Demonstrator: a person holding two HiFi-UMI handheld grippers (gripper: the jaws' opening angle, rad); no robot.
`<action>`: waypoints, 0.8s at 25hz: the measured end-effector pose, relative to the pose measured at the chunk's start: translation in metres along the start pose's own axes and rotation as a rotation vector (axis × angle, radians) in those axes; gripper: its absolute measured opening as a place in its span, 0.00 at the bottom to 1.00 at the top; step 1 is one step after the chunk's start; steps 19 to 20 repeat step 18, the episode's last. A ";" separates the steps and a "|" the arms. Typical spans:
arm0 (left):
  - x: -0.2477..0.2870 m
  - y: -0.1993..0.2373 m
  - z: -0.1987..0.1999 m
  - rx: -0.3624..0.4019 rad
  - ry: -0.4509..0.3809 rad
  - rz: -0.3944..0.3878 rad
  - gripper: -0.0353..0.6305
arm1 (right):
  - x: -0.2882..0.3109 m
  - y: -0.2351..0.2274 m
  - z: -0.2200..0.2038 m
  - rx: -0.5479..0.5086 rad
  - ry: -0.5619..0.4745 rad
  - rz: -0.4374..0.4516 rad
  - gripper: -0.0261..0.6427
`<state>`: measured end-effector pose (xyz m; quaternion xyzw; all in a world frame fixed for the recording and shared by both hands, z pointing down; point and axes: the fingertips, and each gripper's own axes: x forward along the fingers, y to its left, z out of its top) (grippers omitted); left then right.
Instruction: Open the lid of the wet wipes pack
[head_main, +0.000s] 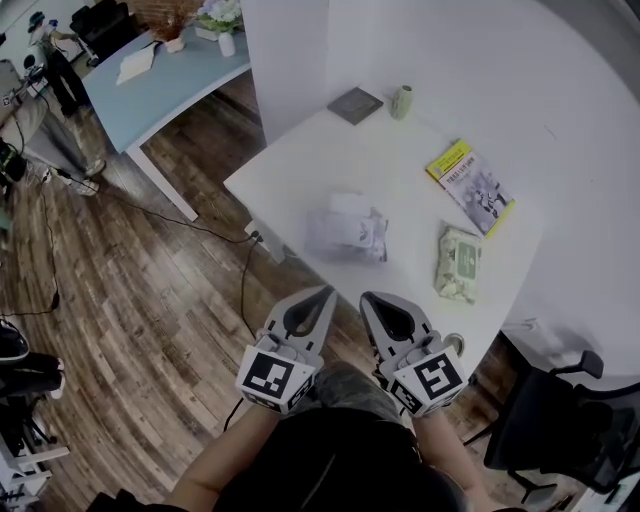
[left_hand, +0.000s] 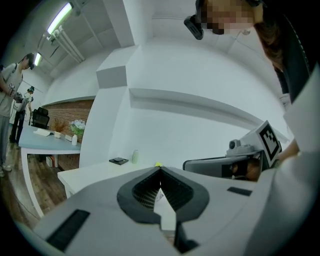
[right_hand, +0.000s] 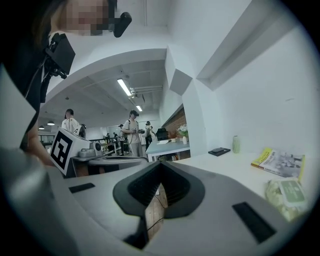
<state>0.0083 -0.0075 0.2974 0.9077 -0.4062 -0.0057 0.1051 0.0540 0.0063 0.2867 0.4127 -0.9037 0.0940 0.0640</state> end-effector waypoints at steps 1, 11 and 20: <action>-0.001 -0.002 -0.002 -0.004 0.003 -0.001 0.07 | -0.001 0.000 -0.002 0.002 0.002 0.000 0.07; -0.010 -0.010 -0.008 -0.028 -0.008 0.002 0.07 | -0.012 0.011 -0.008 -0.003 0.006 0.005 0.07; -0.009 -0.014 -0.008 -0.031 0.006 0.001 0.07 | -0.015 0.012 -0.005 -0.001 -0.002 -0.003 0.06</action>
